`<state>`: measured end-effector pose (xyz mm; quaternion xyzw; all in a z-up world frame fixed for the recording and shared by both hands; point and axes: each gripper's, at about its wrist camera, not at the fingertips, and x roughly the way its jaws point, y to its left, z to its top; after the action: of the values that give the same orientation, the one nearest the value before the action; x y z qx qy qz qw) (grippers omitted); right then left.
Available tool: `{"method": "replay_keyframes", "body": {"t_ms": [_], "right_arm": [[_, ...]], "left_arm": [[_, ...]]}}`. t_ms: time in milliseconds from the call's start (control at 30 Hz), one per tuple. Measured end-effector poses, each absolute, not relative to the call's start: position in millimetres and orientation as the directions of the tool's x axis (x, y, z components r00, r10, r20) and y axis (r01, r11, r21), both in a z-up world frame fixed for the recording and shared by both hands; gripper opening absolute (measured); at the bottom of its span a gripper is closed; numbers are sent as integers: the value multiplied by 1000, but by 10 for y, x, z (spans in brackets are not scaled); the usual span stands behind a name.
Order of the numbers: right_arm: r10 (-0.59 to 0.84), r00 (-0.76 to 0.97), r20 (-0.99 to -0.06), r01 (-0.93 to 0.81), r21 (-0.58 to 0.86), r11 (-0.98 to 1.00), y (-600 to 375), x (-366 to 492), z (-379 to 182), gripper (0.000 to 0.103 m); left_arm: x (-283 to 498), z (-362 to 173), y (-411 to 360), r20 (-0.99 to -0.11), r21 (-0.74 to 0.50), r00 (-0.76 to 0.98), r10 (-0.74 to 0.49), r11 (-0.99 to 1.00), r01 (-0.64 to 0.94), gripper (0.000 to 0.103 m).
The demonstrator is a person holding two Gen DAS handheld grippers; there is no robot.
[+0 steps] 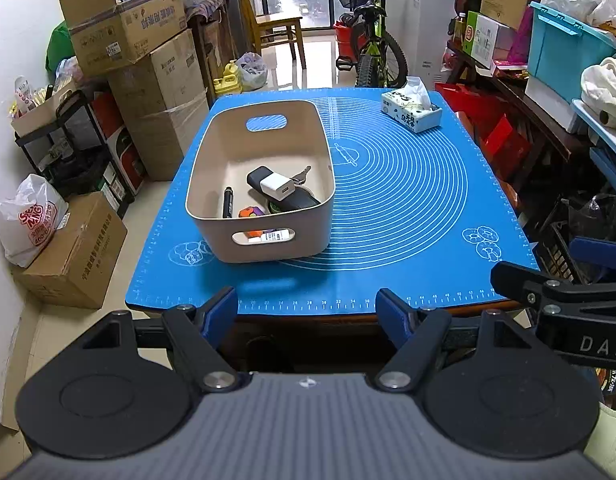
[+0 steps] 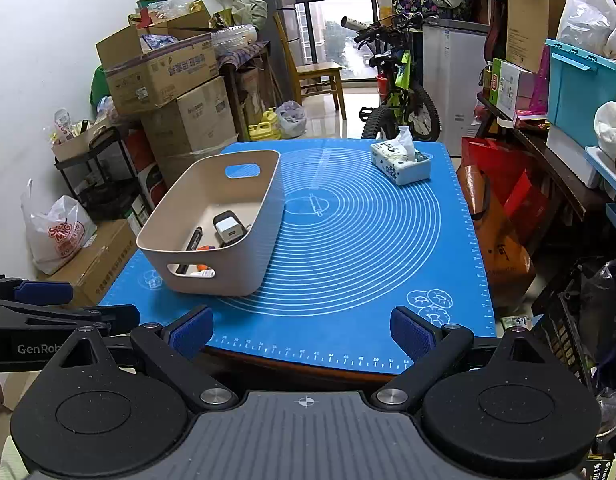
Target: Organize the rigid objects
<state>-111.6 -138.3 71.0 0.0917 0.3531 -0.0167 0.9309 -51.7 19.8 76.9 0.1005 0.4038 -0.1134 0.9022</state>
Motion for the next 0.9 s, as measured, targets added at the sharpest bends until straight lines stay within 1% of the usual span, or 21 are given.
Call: {"method": "replay_keyframes", "body": {"t_ms": [900], "right_arm": [[33,742,-669,99,159,982,-1377,-1115,672,95]], "left_arm": [[-509,783,220,-747,93,654,-121,955,282,76]]}}
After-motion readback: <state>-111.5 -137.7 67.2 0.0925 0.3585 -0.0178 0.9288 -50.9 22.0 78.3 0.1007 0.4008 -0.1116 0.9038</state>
